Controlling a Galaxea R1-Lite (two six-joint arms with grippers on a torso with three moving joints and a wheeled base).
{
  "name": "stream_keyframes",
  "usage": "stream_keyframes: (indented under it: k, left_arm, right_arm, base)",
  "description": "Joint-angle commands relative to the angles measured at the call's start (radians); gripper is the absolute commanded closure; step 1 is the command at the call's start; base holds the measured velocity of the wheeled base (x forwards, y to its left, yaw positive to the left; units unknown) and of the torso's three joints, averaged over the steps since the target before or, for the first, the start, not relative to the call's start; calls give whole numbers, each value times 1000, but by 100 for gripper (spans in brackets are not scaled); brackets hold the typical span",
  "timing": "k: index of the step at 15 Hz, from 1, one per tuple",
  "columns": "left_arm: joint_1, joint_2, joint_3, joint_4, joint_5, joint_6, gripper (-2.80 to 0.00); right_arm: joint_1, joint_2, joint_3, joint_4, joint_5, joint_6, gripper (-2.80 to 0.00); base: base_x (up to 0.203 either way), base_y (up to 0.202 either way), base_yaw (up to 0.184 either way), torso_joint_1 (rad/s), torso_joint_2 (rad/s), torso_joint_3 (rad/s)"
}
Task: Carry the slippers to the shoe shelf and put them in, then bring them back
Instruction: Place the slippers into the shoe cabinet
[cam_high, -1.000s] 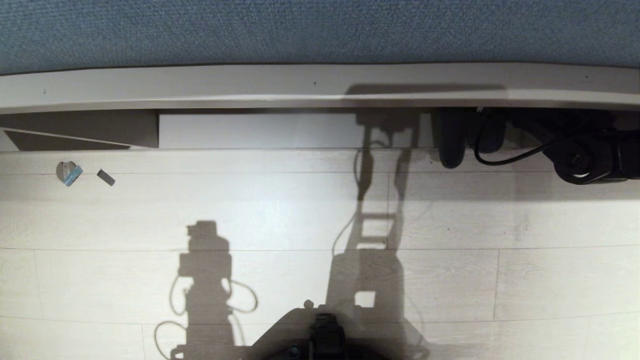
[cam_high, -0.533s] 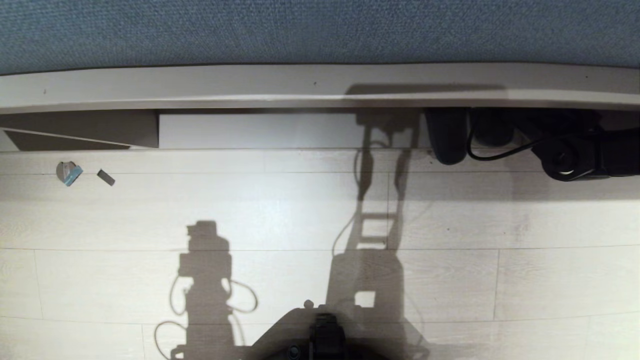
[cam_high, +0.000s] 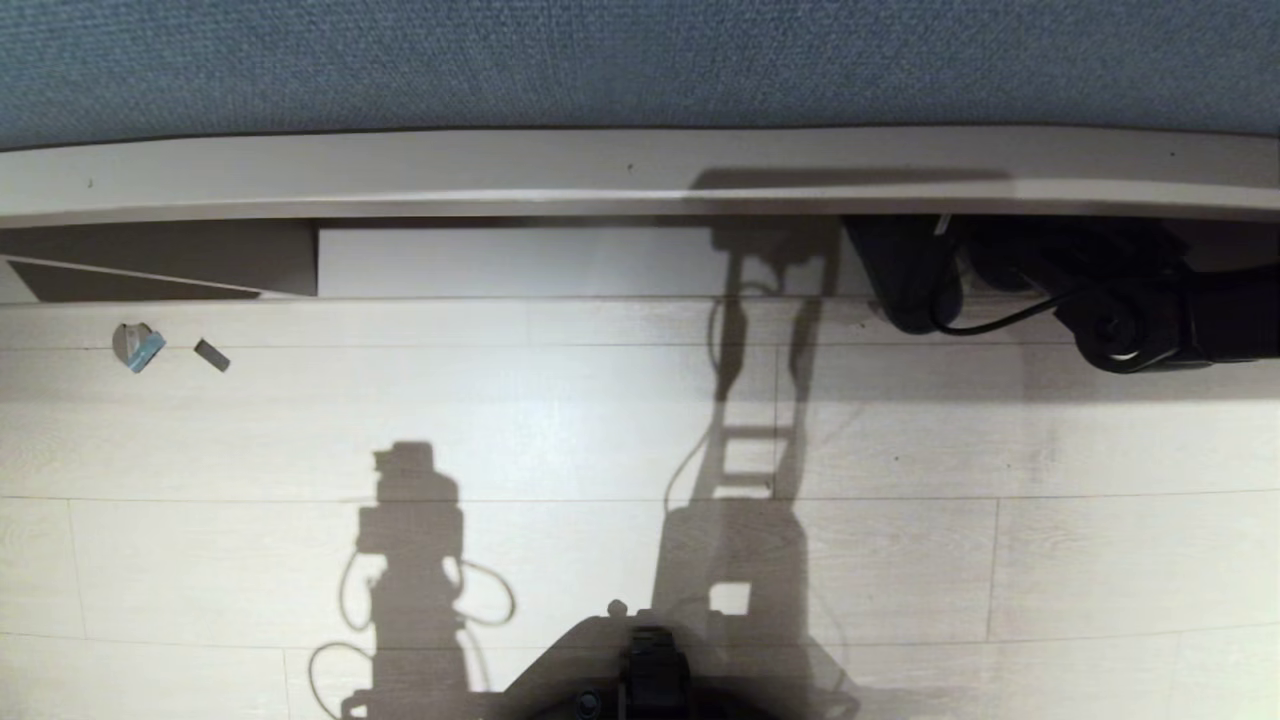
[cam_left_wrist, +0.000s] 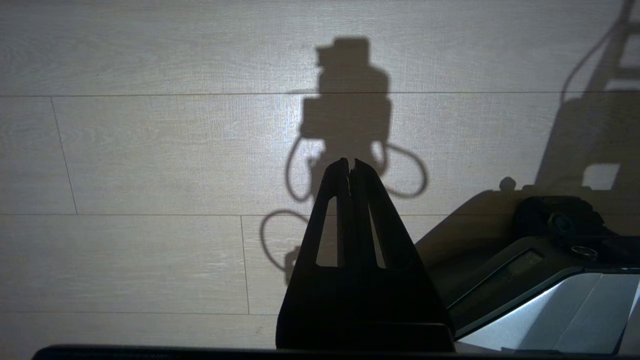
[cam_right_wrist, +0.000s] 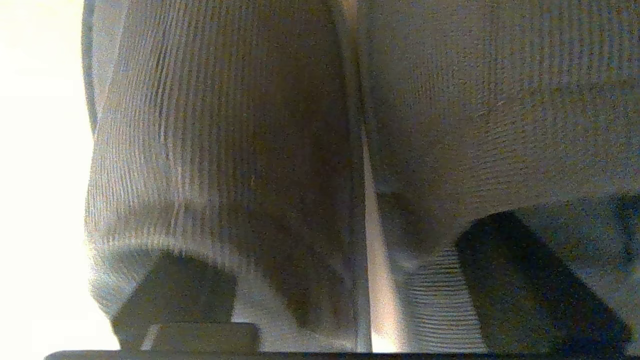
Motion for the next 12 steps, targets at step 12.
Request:
stream_keyframes:
  k: [12]
  left_arm:
    - [0, 1, 0, 0, 0, 0, 0]
  right_arm:
    - [1, -235, 412, -72, 0, -7, -280]
  base:
    - [0, 0, 0, 0, 0, 0]
